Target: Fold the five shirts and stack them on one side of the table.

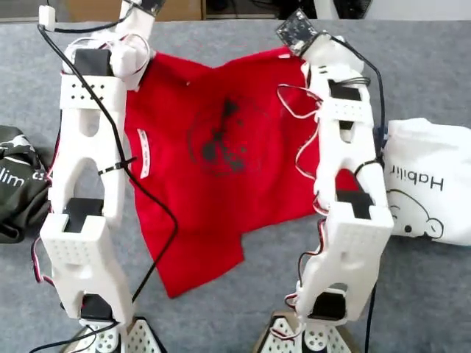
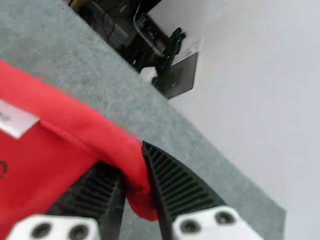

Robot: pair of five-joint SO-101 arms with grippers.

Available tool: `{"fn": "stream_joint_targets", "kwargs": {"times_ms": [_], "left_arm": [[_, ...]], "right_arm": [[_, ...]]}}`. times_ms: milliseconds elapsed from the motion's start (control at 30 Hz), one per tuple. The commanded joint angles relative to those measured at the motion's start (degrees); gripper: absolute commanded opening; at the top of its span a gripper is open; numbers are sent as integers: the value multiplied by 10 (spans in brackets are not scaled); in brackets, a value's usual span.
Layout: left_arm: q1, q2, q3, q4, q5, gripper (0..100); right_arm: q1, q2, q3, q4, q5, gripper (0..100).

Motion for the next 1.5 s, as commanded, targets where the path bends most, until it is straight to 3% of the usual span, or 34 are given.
{"fn": "stream_joint_targets", "kwargs": {"times_ms": [0, 167, 367, 600, 800, 1067, 1467], "left_arm": [[18, -11, -60, 118, -23, 18], [52, -13, -69, 247, -33, 18], [69, -45, -24, 253, 5, 18], [125, -228, 243, 253, 6, 18], [179, -393, 488, 252, 34, 18], [247, -526, 687, 252, 82, 19], [354, -569, 776, 251, 142, 22]], "right_arm": [[-2, -42, -34, 78, -3, 2], [0, -77, -34, 198, -3, 2], [0, -113, -35, 338, -3, 2], [0, -156, -35, 530, 32, 2], [28, -168, -34, 626, 33, 2], [79, -163, -30, 661, 41, 2], [127, -99, -16, 591, 73, 2]]}}
